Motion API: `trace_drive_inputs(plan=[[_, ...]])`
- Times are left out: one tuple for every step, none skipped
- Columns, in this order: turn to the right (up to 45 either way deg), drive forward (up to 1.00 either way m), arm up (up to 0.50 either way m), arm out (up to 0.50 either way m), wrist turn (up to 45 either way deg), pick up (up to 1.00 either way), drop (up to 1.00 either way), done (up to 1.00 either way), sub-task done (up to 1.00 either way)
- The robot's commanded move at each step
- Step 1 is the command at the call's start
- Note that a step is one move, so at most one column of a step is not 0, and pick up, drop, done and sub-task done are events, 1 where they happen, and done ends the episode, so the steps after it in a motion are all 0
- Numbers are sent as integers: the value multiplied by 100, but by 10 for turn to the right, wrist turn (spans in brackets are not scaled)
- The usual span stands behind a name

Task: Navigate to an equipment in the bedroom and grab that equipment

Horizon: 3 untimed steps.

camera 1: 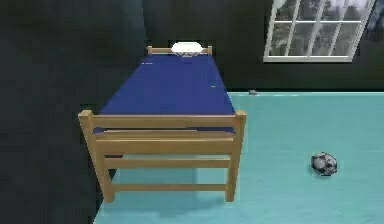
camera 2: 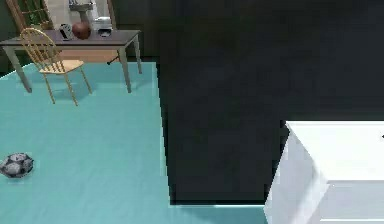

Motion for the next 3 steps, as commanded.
trace_drive_inputs(plan=[[420,0,0,0,0,0,0,0,0],[0,100,0,0,0,0,0,0,0],[330,0,0,0,0,0,0,0,0]])
